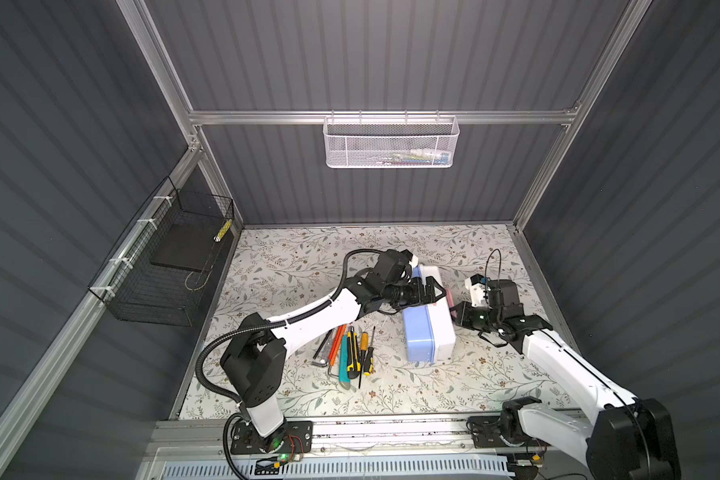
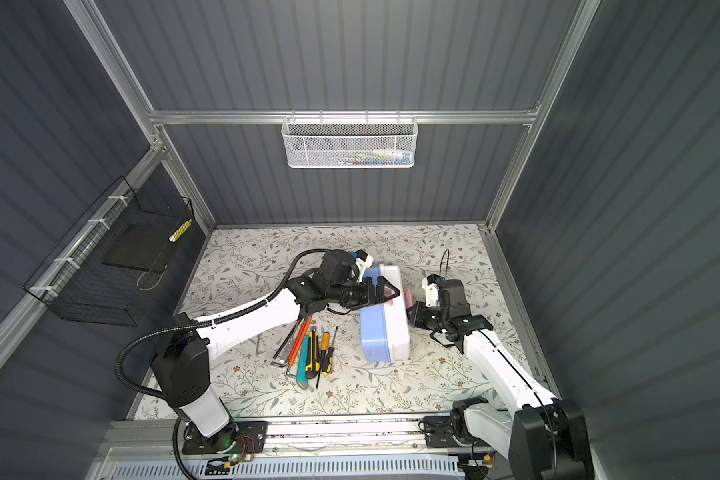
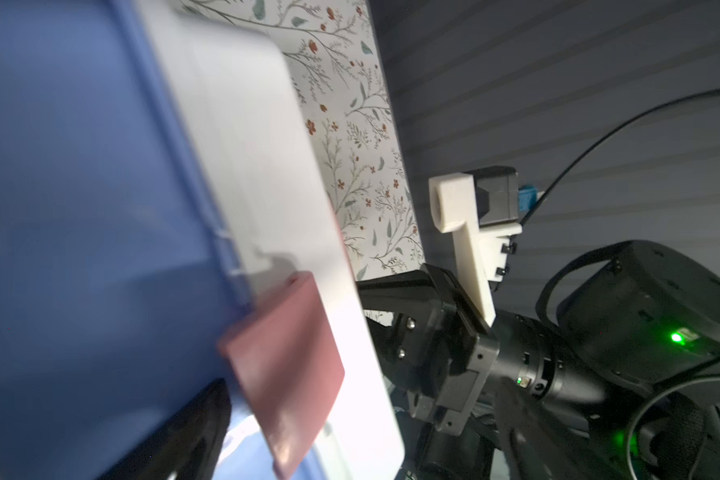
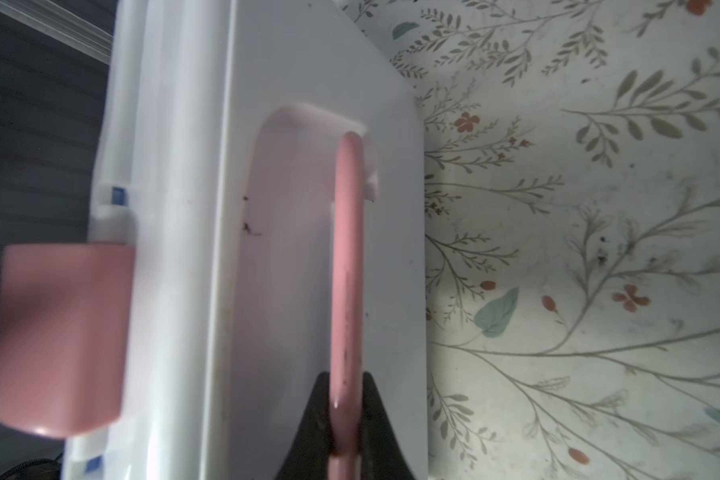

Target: Pack the tool kit

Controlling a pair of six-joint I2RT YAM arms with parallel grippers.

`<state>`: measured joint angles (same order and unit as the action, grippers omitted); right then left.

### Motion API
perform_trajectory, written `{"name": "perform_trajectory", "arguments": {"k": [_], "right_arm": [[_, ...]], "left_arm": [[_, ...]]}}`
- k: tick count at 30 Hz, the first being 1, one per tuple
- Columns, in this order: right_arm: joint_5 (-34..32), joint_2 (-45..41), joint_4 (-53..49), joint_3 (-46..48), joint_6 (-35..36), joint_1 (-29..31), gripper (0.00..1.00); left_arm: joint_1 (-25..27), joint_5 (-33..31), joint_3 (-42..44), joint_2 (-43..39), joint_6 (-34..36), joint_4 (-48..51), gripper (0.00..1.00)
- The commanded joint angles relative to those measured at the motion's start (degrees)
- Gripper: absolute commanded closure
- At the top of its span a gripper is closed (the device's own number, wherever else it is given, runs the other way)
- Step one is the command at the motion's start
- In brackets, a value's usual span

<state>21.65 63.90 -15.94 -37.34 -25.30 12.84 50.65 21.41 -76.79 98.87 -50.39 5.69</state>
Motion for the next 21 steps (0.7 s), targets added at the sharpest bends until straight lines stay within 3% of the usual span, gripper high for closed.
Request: {"name": "perform_trajectory", "arguments": {"k": [1, 7, 12, 16, 21], "right_arm": [[-0.03, 2.39, 0.42, -2.19, 2.04, 2.44, 1.00], [-4.01, 0.79, 0.30, -2.21, 1.16, 3.24, 1.00], [-6.49, -3.21, -1.46, -3.46, 0.03, 3.16, 1.00], [-7.69, -5.39, -3.58, -5.16, -0.01, 2.83, 1.00], [-5.09, -6.75, -6.02, -7.88, -0.90, 2.89, 1.00]], "left_arm": [[1.11, 6.97, 3.34, 2.93, -3.02, -4.69, 0.01], [1.15, 7.80, 3.32, 2.63, -2.98, -6.67, 0.01], [0.90, 0.50, -3.59, 0.29, 7.70, 7.67, 0.01], [-0.13, -6.66, -6.22, -3.16, 12.37, 13.65, 0.00], [-3.22, -6.64, -2.46, -8.54, 15.69, 14.25, 0.01]]}}
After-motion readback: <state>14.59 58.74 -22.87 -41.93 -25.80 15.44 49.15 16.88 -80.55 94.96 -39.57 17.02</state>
